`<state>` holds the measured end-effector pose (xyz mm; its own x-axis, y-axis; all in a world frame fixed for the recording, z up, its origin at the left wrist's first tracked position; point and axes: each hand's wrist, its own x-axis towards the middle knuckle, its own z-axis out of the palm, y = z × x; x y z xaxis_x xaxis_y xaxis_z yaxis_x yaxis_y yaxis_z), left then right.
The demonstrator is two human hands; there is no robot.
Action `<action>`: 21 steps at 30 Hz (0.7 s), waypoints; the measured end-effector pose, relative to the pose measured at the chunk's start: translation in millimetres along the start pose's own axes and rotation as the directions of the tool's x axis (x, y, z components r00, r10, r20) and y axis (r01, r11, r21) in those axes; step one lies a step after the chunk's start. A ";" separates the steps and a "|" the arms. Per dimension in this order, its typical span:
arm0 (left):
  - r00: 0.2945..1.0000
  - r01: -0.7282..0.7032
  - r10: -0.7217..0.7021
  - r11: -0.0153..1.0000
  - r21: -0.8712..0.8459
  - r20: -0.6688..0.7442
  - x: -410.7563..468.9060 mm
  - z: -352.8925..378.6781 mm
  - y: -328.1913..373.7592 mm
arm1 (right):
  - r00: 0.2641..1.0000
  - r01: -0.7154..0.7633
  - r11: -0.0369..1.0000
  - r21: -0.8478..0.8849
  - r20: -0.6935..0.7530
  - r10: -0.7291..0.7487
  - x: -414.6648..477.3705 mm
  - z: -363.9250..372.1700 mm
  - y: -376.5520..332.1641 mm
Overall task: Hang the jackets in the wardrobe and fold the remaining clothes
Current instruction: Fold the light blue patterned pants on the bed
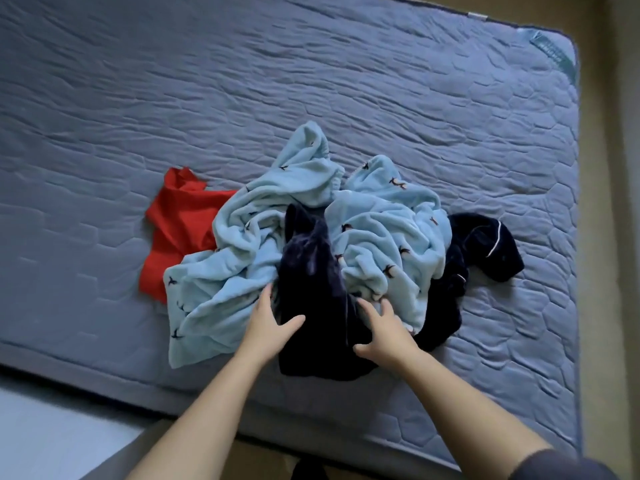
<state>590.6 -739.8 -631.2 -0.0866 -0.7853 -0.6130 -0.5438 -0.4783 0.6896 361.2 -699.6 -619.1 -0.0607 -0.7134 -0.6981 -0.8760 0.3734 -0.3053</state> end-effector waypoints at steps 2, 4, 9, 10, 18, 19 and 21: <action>0.999 -0.035 0.035 0.995 -0.092 -0.010 19.1 8.1 4.2 | 1.000 -0.027 0.998 -0.065 -0.004 0.027 10.2 8.1 1.5; 0.999 -0.046 0.043 0.987 -0.155 -0.023 33.6 19.2 9.9 | 0.998 -0.048 0.995 -0.082 -0.042 0.045 15.9 14.8 4.9; 0.987 0.145 -0.122 0.955 -0.260 0.101 29.0 44.3 20.0 | 0.984 -0.044 0.990 0.137 -0.164 0.066 9.6 16.7 17.3; 0.976 0.211 -0.179 0.919 -0.333 0.126 20.4 47.1 20.5 | 0.982 -0.025 0.988 0.155 -0.181 0.054 4.3 17.9 21.5; 0.934 0.338 -0.329 0.685 -0.645 0.141 -56.4 42.7 44.3 | 0.961 0.019 0.883 0.468 -0.254 0.114 -57.9 13.2 42.8; 0.946 0.309 -0.300 0.707 -0.636 0.125 -65.7 42.5 52.8 | 0.972 0.030 0.891 0.454 -0.220 0.079 -67.3 9.1 48.3; 0.970 0.234 -0.220 0.756 -0.611 0.100 -86.6 49.1 75.3 | 0.991 0.123 0.948 0.293 -0.092 -0.100 -83.7 5.9 60.1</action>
<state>516.2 -688.5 -545.2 -0.0482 -0.6177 -0.7849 0.0790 -0.7857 0.6135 316.5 -614.0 -582.9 -0.0165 -0.7985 -0.6018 -0.6977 0.4403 -0.5651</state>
